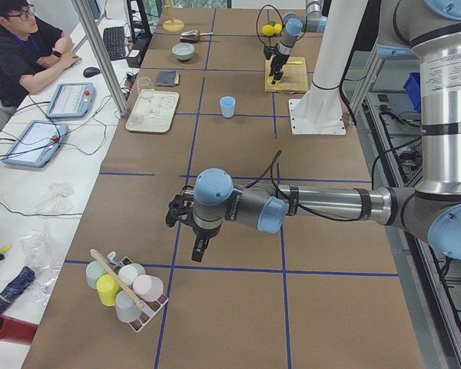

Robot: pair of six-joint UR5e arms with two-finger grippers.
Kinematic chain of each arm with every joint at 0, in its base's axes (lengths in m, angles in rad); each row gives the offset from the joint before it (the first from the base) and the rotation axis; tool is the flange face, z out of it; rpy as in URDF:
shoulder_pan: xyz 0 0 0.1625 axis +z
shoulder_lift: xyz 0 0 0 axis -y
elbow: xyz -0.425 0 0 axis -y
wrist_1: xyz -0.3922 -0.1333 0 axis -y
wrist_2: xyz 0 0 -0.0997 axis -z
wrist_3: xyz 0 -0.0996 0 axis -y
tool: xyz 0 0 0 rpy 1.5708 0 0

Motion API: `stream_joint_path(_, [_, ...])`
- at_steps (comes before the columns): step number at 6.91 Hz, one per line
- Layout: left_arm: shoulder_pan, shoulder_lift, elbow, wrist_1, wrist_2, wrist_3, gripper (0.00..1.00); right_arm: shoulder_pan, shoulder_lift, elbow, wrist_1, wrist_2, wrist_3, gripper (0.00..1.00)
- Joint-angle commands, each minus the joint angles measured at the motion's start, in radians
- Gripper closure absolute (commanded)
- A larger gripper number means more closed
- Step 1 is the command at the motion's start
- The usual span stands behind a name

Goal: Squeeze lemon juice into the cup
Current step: 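Close the right gripper on the top lemon slice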

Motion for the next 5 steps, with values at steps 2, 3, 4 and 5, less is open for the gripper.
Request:
stream_joint_path(2, [0.000,0.000,0.001,-0.001,0.000,0.000,0.00,-0.002,0.000,-0.002,0.001,0.000,0.000,0.27])
stream_joint_path(3, [0.000,0.000,-0.001,-0.001,0.000,0.000,0.00,-0.003,0.000,-0.004,0.001,0.000,0.000,0.26])
stream_joint_path(4, [0.000,0.000,0.001,0.000,0.000,0.000,0.00,-0.006,0.000,-0.005,0.001,0.000,0.000,0.26])
stream_joint_path(5, [0.000,0.000,0.001,0.000,0.000,0.000,0.00,-0.009,0.001,-0.005,-0.001,0.000,0.000,0.26])
